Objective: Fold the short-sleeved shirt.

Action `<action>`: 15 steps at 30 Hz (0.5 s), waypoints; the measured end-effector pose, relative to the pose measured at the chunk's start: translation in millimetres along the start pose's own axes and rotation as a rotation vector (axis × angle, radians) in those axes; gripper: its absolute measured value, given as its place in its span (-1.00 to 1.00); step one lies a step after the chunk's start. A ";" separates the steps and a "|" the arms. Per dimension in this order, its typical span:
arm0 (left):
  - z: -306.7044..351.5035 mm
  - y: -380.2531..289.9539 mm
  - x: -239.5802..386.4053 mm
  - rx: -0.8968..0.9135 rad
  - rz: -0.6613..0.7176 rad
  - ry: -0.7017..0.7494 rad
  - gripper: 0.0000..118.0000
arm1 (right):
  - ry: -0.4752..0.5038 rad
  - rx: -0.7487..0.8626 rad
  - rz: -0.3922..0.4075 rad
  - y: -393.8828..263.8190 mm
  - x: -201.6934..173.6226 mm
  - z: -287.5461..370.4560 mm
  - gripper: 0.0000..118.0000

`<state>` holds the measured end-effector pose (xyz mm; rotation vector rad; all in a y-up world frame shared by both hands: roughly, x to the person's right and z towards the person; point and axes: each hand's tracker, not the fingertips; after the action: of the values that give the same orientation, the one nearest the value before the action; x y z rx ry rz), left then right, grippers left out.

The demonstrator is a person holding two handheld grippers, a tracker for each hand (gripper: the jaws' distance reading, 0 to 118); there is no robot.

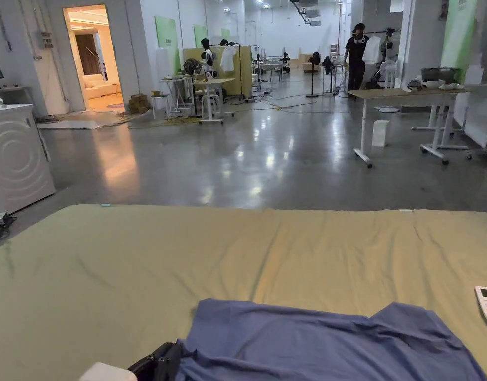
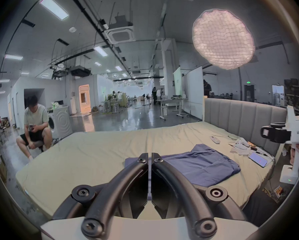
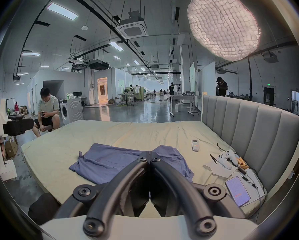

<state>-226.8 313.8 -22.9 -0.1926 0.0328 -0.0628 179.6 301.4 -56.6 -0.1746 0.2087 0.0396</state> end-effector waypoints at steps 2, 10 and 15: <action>-23.7 -13.5 -9.3 -0.066 0.040 0.030 -0.95 | 0.002 -0.014 -0.007 -4.7 1.3 -4.0 -1.00; -142.1 -94.4 -73.1 -0.391 0.312 -0.053 0.14 | 0.015 -0.153 -0.026 -35.0 9.9 -27.0 -1.00; -202.6 -134.4 -88.4 -0.540 0.275 0.030 0.14 | -0.009 -0.238 -0.059 -54.3 15.4 -37.6 -1.00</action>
<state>-330.7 149.4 -193.5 -0.7242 0.1054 0.2204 190.1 241.7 -86.9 -0.4174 0.1897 0.0065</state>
